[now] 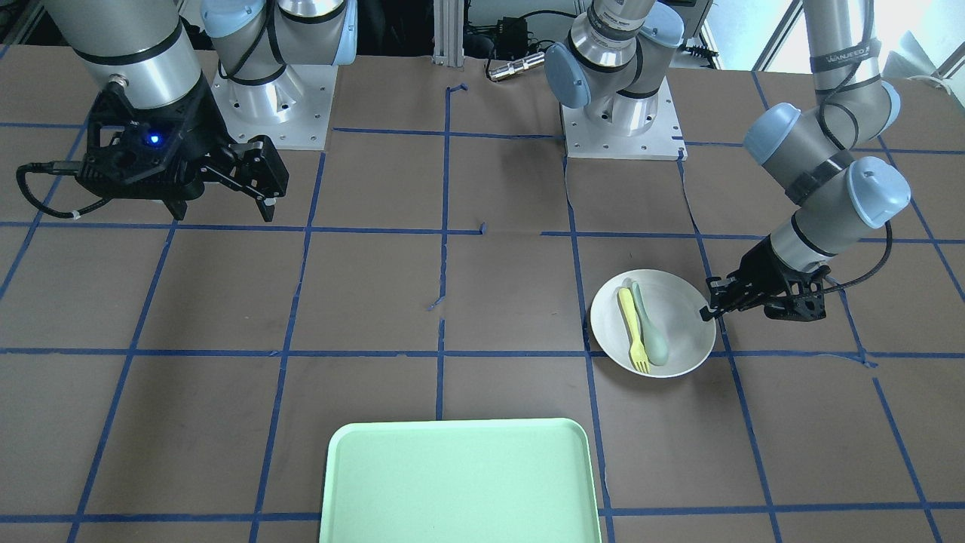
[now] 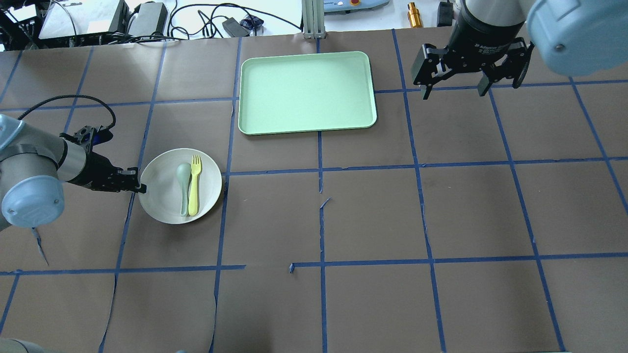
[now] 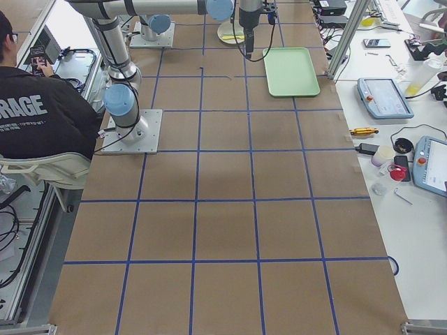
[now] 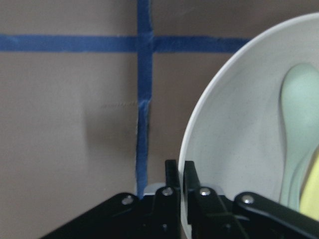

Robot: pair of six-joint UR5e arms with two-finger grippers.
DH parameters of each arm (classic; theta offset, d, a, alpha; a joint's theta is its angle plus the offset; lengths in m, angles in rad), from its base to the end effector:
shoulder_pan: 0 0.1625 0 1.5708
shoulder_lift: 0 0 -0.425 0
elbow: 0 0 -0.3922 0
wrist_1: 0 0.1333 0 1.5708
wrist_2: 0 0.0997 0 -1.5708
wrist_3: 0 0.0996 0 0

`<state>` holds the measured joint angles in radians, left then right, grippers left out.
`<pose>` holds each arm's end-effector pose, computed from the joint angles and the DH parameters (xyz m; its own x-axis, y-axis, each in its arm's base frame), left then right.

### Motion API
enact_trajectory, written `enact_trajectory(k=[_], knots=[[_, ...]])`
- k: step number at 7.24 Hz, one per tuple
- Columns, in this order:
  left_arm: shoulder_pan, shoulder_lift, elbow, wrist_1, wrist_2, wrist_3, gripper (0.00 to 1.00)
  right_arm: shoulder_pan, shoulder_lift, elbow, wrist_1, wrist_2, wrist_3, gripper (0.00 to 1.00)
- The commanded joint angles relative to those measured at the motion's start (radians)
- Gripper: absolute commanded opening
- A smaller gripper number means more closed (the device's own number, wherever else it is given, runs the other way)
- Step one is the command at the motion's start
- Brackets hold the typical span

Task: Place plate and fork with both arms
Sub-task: 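Carry the plate with the left gripper onto the green tray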

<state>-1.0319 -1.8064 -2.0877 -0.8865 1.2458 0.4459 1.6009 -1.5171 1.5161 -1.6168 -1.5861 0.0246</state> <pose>0.1039 -0.4954 0.2067 -0.9446 -0.0863 0.3168 -0.1160 0.9903 -0.0759 0.1473 -0.5151 0.4925 -0.9999 -0.0048 0.0141 -0.0055 0.9989 -0.0473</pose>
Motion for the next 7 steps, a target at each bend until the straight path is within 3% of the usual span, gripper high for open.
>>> enact_trajectory(k=[1, 7], knots=[[-0.034, -0.048, 0.116, -0.081, -0.097, -0.045, 0.00, -0.001, 0.000, 0.003, 0.000, 0.000, 0.000, 1.00], [-0.416, -0.411, 0.656, -0.118, -0.089, -0.304, 0.00, 0.001, 0.000, 0.007, 0.000, 0.002, 0.002, 1.00]])
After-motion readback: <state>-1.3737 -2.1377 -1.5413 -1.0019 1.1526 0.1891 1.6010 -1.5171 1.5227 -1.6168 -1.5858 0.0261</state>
